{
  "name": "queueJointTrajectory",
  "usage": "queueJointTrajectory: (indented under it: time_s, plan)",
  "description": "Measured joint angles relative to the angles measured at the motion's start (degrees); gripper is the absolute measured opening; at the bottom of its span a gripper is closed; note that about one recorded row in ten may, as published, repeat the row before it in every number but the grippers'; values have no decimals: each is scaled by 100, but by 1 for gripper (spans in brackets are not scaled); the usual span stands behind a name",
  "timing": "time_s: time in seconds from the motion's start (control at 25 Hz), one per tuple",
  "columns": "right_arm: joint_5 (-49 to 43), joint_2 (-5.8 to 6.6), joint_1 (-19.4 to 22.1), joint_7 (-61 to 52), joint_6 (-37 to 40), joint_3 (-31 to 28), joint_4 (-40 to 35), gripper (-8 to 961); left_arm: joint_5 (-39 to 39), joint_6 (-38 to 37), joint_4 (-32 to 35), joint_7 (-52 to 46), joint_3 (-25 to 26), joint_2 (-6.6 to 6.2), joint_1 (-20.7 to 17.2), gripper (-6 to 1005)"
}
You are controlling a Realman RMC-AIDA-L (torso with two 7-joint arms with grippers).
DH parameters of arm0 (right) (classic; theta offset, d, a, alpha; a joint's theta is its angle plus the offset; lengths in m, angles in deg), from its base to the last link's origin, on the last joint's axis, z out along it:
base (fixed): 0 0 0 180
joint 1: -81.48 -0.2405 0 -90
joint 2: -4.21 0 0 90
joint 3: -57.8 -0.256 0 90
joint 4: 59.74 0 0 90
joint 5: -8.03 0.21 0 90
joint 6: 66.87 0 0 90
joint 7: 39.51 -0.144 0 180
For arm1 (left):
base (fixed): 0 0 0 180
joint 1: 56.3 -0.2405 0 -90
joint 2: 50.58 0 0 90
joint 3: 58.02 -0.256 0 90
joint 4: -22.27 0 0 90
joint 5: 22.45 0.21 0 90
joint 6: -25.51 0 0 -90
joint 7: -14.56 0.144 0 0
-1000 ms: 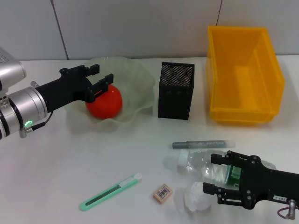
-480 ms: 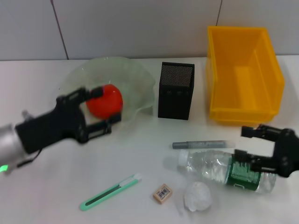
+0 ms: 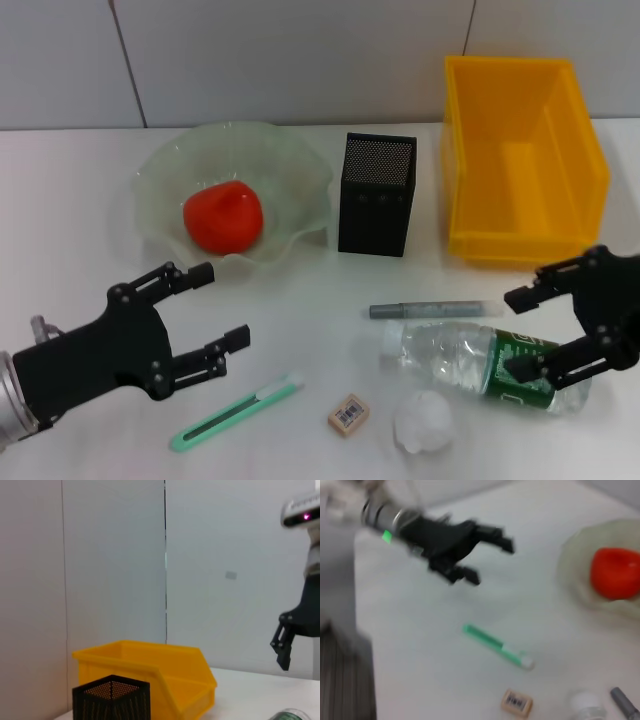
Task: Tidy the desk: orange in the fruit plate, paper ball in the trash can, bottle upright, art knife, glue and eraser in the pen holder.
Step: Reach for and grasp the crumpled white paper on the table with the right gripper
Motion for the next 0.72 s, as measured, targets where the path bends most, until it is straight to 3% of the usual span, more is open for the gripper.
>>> queueJointTrajectory:
  time_s: [0.12,0.32,0.56,0.72]
  plan:
    - [-507,-82,-543,-48,358,238,455,777,2,5,-118,-10,-16,-9,20,810]
    - [-902,-80,-1124,-236,523,1248,907,775,5,28,-148,-44,1,-12,-3,810]
    - [-1470,-231,-1518,-237,427,2429,1180,774,7,49,-226,-47,18,-13,-19,810]
    - [-1800,-381,-1558,-154,271,2885,1149,773,8,45,-222,-47,25,-16,-85,810]
